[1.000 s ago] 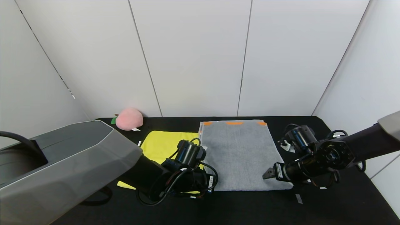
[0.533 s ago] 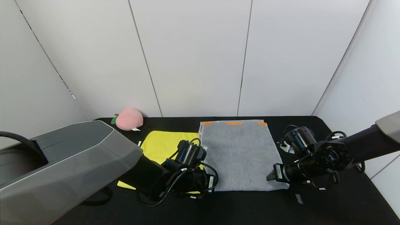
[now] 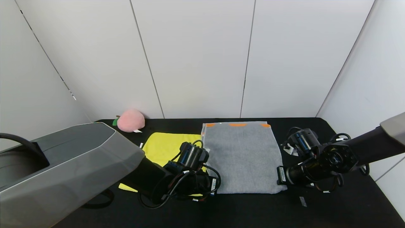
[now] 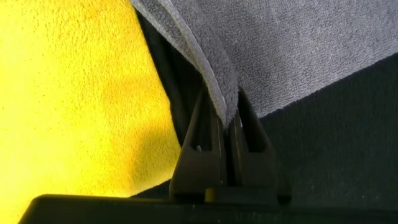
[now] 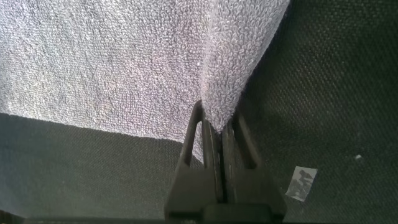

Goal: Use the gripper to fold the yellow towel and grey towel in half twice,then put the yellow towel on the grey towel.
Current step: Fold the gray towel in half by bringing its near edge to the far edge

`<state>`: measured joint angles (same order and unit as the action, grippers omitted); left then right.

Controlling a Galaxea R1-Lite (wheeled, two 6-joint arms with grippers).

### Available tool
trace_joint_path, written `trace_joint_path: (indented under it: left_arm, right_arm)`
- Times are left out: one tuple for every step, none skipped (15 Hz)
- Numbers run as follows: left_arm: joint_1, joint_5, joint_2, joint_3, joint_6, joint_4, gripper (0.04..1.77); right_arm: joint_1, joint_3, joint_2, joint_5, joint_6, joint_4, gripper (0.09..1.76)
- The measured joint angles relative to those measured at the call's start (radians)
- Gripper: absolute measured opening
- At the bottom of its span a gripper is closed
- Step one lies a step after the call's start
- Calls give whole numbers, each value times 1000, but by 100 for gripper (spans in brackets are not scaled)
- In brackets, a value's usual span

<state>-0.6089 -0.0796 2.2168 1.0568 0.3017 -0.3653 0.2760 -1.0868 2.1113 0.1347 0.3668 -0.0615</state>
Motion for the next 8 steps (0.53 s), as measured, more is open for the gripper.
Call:
trace_joint_path:
  left_arm:
    - [0,0,0,0,0,-1,14]
    - [0,0,0,0,0,-1,14]
    - [0,0,0,0,0,-1,14]
    - [0,1,-1,-1,-1,-1,14]
    - [0,2,-3,-4,-1,-4,14]
    - [-1,2,-4,-7,-1,-16,14]
    - [-2,4,-8,-13,-1,-30,14]
    - [-3,7,-11,-17,-1,-33,14]
  right_arm:
    - [0,0,0,0,0,0,14]
    - [0,1,0,0,0,0,14]
    - [-1,1,0,1,0,0,14]
    - [-1,1,-1,1,0,-1,14]
    - [-1,2,-2,1,0,-3,14]
    - [-1,3,-4,1,0,-3,14]
    - [0,7,-8,2,0,-3,14]
    - [2,12,-16,3,1,-4,14]
